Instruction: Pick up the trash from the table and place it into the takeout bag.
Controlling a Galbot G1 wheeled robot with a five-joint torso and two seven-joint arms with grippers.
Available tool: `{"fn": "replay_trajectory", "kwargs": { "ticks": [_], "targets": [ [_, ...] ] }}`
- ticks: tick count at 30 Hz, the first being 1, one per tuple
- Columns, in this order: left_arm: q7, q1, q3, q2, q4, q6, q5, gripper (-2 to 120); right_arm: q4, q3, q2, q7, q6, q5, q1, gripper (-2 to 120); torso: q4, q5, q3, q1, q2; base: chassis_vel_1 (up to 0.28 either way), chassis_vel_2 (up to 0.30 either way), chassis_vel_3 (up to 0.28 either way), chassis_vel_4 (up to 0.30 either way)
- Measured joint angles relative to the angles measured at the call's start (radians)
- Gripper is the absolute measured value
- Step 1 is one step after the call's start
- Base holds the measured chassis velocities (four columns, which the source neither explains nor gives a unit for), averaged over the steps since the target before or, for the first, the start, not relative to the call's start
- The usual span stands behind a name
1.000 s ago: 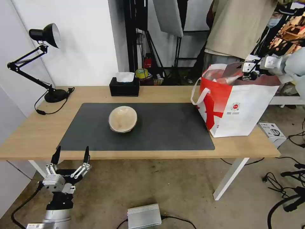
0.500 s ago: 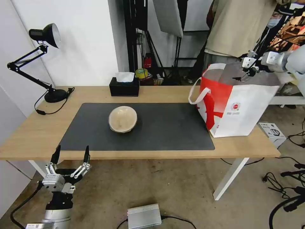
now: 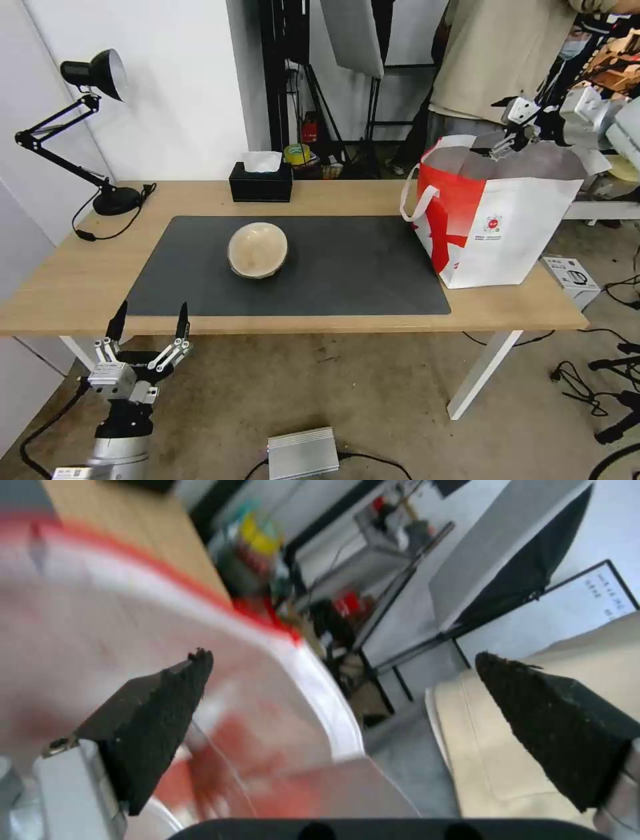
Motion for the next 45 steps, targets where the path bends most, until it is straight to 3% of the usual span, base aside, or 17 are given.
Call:
{"fn": "replay_trajectory", "kwargs": {
  "ticks": [5, 6, 7, 9, 12, 22, 35, 45],
  "targets": [
    [-0.001, 0.003, 0.003, 0.000, 0.000, 0.000, 0.010, 100, 0.112, 0.056, -0.030, 0.081, -0.047, 0.106, -0.082, 100, -0.0001, -0.0001, 0.000, 0.000, 0.000, 0.000, 0.000, 0.000, 0.000],
    [-0.002, 0.005, 0.007, -0.003, 0.000, 0.000, 0.016, 100, 0.159, 0.085, -0.039, 0.132, -0.056, 0.159, -0.131, 100, -0.0001, 0.0000, 0.000, 0.000, 0.000, 0.000, 0.000, 0.000, 0.000],
    [-0.002, 0.007, 0.016, -0.010, -0.001, 0.000, 0.027, 100, 0.258, 0.170, -0.047, 0.275, -0.073, 0.251, -0.268, 100, 0.0000, 0.0001, 0.000, 0.000, 0.000, 0.000, 0.000, 0.000, 0.000],
    [-0.002, 0.007, 0.019, -0.013, -0.001, 0.000, 0.031, 100, 0.294, 0.209, -0.047, 0.330, -0.073, 0.276, -0.327, 100, 0.0000, 0.0001, 0.000, 0.000, 0.000, 0.000, 0.000, 0.000, 0.000],
    [-0.002, 0.004, 0.028, -0.016, -0.001, 0.001, 0.042, 100, 0.374, 0.301, -0.029, 0.461, -0.016, 0.309, -0.493, 100, -0.0002, 0.0005, 0.000, 0.000, 0.000, 0.000, 0.000, 0.000, 0.000],
    [-0.003, 0.006, 0.041, -0.003, -0.001, 0.002, 0.055, 100, 0.513, 0.432, 0.056, 0.675, 0.116, 0.303, -0.794, 100, 0.0000, 0.0001, 0.000, 0.000, 0.000, 0.000, 0.000, 0.000, 0.000],
    [-0.003, 0.009, 0.053, 0.009, 0.000, 0.004, 0.059, 100, 0.550, 0.491, 0.171, 0.816, 0.273, 0.176, -0.983, 100, 0.0000, 0.0000, 0.000, 0.000, 0.000, 0.000, 0.000, 0.000, 0.000],
    [-0.005, 0.014, 0.070, 0.009, -0.003, 0.007, 0.062, 100, 0.596, 0.558, 0.251, 0.845, 0.310, 0.059, -1.116, 100, 0.0000, 0.0000, 0.000, 0.000, 0.000, 0.000, 0.000, 0.000, 0.000]
  ]
}}
